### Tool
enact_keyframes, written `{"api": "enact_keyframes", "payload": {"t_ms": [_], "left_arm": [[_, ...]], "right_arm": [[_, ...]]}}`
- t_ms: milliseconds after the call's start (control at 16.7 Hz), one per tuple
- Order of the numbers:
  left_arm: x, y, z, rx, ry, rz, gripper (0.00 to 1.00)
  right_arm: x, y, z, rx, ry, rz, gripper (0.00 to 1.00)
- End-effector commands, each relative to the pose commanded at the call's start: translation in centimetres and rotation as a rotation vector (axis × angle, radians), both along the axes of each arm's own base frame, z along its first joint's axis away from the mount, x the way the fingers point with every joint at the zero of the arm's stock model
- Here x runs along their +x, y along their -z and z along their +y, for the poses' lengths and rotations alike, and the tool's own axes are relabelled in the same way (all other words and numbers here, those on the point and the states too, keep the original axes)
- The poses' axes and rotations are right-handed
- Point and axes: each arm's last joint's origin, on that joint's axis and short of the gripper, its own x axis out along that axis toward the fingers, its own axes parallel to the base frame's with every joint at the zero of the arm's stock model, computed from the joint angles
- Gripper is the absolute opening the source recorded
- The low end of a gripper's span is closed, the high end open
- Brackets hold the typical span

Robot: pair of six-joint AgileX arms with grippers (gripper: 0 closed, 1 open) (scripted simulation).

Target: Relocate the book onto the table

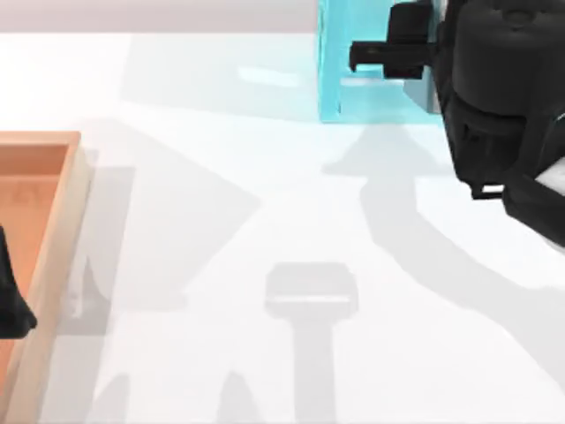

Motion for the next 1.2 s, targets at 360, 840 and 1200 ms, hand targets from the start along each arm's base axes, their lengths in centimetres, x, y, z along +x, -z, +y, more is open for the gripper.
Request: {"api": "enact_keyframes", "payload": {"t_ms": [360, 840, 1200], "left_arm": [[0.0, 0.0, 0.0, 0.000, 0.000, 0.000, 1.00], [0.0, 0.0, 0.0, 0.000, 0.000, 0.000, 1.00], [0.0, 0.0, 0.0, 0.000, 0.000, 0.000, 1.00]], "right_arm": [[-4.6, 3.7, 6.8, -0.321, -0.121, 0.167, 0.00], [-19.8, 11.8, 14.8, -1.167, -0.360, 0.195, 0.00], [-26.5, 14.2, 15.3, -1.509, -0.409, 0.049, 0.00]]}}
